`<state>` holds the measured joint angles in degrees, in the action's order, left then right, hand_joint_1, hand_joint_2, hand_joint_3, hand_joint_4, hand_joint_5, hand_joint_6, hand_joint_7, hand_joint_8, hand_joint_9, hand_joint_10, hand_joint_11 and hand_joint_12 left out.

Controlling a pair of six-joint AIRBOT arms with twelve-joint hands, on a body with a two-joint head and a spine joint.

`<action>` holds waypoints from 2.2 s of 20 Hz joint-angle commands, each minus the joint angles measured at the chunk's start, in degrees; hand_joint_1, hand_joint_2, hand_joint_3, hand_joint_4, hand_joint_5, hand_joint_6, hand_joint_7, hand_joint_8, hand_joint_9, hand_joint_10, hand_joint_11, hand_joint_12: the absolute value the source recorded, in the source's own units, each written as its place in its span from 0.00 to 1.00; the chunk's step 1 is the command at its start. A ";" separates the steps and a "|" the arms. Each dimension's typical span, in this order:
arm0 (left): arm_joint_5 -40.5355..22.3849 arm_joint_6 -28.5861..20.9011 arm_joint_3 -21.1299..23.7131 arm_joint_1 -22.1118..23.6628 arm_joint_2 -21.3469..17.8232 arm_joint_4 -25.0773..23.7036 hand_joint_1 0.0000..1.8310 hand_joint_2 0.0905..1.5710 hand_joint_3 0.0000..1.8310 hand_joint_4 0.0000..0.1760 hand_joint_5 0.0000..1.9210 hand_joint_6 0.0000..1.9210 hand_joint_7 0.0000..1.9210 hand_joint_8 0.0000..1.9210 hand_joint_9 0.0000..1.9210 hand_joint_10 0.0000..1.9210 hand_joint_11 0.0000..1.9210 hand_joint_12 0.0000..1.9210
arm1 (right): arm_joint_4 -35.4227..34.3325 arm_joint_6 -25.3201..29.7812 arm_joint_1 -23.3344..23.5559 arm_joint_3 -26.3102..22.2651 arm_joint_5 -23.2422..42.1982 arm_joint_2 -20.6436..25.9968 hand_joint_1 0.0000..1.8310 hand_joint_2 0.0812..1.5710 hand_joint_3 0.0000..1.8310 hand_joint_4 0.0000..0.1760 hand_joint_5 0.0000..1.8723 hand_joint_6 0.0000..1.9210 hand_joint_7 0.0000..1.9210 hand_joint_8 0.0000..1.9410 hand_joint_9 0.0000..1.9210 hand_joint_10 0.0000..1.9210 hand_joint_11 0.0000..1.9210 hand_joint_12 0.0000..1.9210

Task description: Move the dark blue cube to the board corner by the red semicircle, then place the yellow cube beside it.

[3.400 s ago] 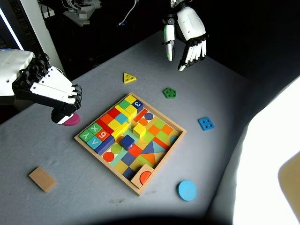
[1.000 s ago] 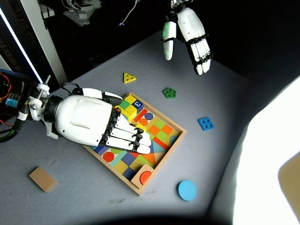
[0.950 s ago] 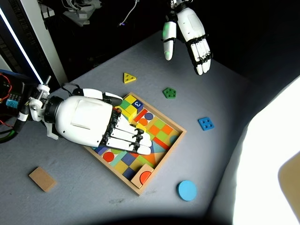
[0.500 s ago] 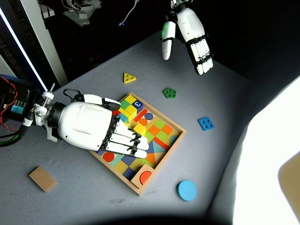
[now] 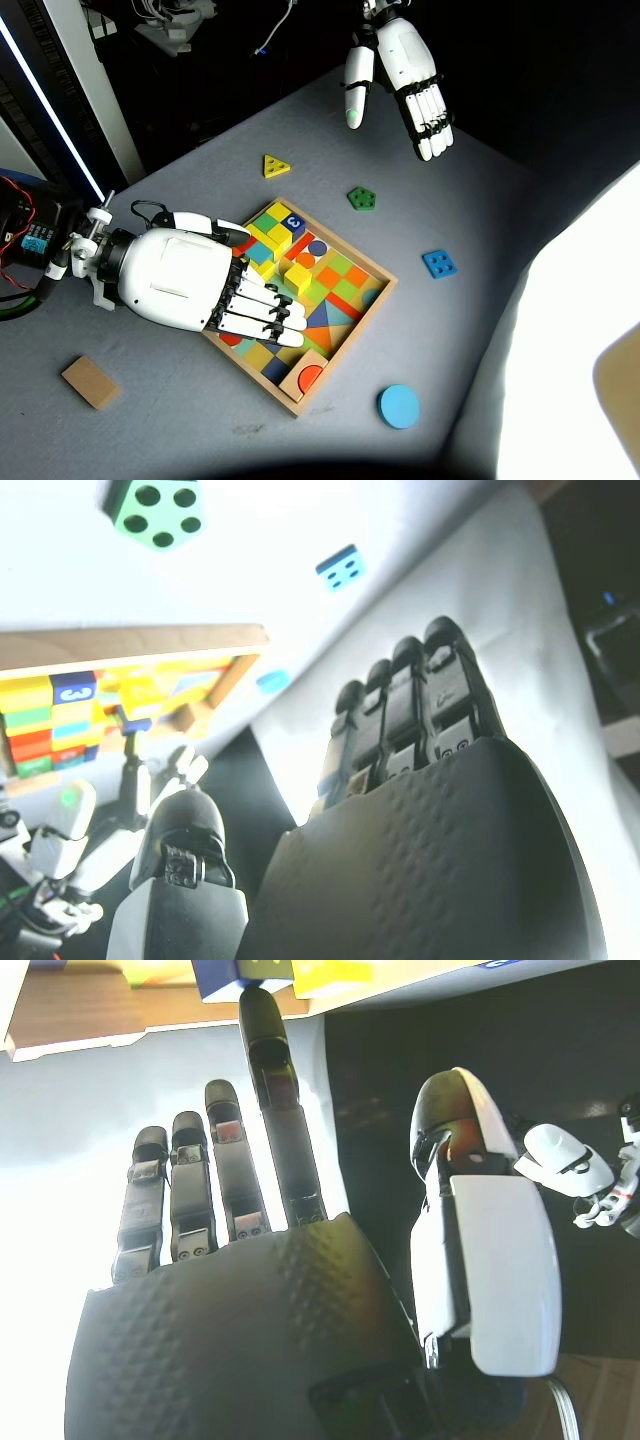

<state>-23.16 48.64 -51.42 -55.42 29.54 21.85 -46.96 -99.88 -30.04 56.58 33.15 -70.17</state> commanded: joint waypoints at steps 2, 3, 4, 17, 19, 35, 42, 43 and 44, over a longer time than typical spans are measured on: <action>-5.79 0.03 -0.54 0.13 0.00 0.33 0.00 0.77 0.00 0.00 0.00 0.00 0.00 0.00 0.00 0.00 0.01 0.00 | 0.81 -1.04 -0.05 0.67 3.66 0.50 0.00 0.75 0.00 0.00 0.44 0.01 0.11 0.00 0.02 0.00 0.00 0.00; -5.79 0.03 -0.54 0.13 0.01 0.33 0.00 0.77 0.01 0.00 0.00 0.00 0.00 0.00 0.00 0.00 0.00 0.00 | 0.60 -1.03 -0.04 1.07 3.67 0.71 0.00 0.75 0.00 0.00 0.44 0.00 0.10 0.00 0.01 0.00 0.00 0.00; -5.79 0.03 -0.55 0.13 0.01 0.33 0.00 0.77 0.01 0.00 0.00 0.00 0.00 0.00 0.00 0.00 0.00 0.00 | 0.34 -1.02 -0.04 1.41 3.67 0.86 0.00 0.75 0.00 0.00 0.44 0.00 0.10 0.00 0.01 0.00 0.00 0.00; -5.79 0.02 -0.63 0.14 0.07 0.35 0.00 0.76 0.00 0.02 0.00 0.00 0.00 0.00 0.00 0.00 0.00 0.00 | -2.46 0.33 -0.71 7.90 3.47 1.72 0.00 0.75 0.00 0.00 0.42 0.00 0.10 0.01 0.02 0.01 0.00 0.00; -5.79 0.01 -0.66 0.14 0.09 0.35 0.00 0.76 0.00 0.01 0.00 0.00 0.00 0.00 0.00 0.00 0.01 0.00 | -2.46 0.71 -0.68 8.61 3.39 1.61 0.00 0.75 0.00 0.00 0.42 0.00 0.10 0.00 0.02 0.01 0.00 0.00; -5.79 -0.04 -0.68 0.08 0.07 0.35 0.00 0.78 0.01 0.00 0.01 0.00 0.00 0.00 0.00 0.00 0.00 0.00 | -1.87 0.69 6.92 5.43 3.04 3.22 0.00 0.75 0.00 0.00 0.39 0.00 0.09 0.00 0.02 0.00 0.00 0.00; -5.79 -0.04 -0.73 0.08 0.10 0.34 0.00 0.77 0.00 0.03 0.00 0.00 0.00 0.00 0.00 0.00 0.00 0.00 | 1.26 1.14 11.32 2.23 -3.06 -0.07 0.00 0.75 0.00 0.00 0.40 0.00 0.10 0.00 0.03 0.00 0.00 0.00; -5.79 -0.04 -0.73 0.09 0.12 0.34 0.00 0.77 0.00 0.06 0.00 0.00 0.00 0.00 0.00 0.00 0.00 0.00 | 1.25 1.14 11.34 2.24 -3.42 -0.76 0.00 0.75 0.00 0.00 0.40 0.01 0.10 0.00 0.03 0.00 0.01 0.00; -5.79 -0.04 -0.72 0.09 0.12 0.34 0.00 0.77 0.00 0.08 0.00 0.00 0.00 0.00 0.00 0.00 0.00 0.00 | 1.25 1.12 11.26 2.24 -3.87 -1.56 0.00 0.74 0.00 0.00 0.40 0.00 0.10 0.00 0.03 0.00 0.01 0.00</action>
<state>-23.07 48.69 -51.66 -55.46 29.78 21.87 -47.55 -99.04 -19.38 58.94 24.84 -72.49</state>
